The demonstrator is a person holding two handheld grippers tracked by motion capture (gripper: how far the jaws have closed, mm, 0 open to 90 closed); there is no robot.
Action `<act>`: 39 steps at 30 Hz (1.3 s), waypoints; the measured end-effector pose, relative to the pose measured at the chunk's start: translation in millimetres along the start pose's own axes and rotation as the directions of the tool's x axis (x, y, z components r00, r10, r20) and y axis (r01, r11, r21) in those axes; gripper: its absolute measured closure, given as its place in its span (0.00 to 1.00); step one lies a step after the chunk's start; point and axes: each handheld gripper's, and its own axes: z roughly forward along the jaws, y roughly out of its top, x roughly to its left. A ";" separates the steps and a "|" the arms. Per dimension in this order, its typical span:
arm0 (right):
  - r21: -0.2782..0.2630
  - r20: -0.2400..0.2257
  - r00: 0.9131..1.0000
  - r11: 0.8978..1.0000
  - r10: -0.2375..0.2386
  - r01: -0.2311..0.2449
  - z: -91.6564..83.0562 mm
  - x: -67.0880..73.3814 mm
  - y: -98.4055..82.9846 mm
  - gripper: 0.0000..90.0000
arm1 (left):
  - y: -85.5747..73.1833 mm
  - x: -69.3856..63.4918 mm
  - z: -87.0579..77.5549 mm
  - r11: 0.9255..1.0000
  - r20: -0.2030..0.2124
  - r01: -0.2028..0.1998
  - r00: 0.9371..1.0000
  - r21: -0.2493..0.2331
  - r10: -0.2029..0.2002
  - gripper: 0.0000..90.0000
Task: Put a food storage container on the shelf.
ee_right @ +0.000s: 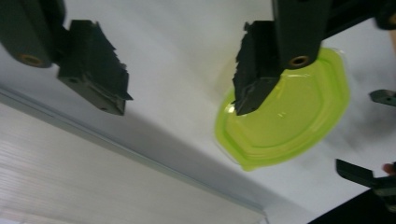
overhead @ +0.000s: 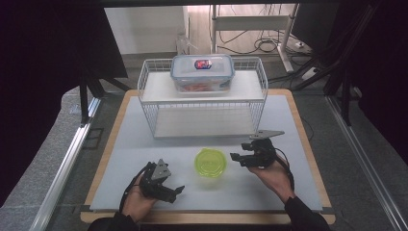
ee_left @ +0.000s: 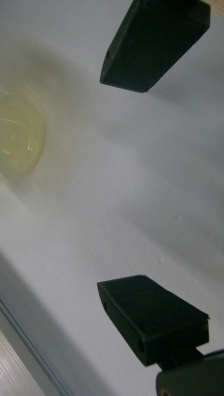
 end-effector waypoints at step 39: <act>0.164 -0.247 0.945 0.970 0.214 -0.177 49.9 5.2 14.2 0.94 | -0.1 -2.4 3.8 1.000 0.009 -0.019 1.000 0.023 0.019 0.04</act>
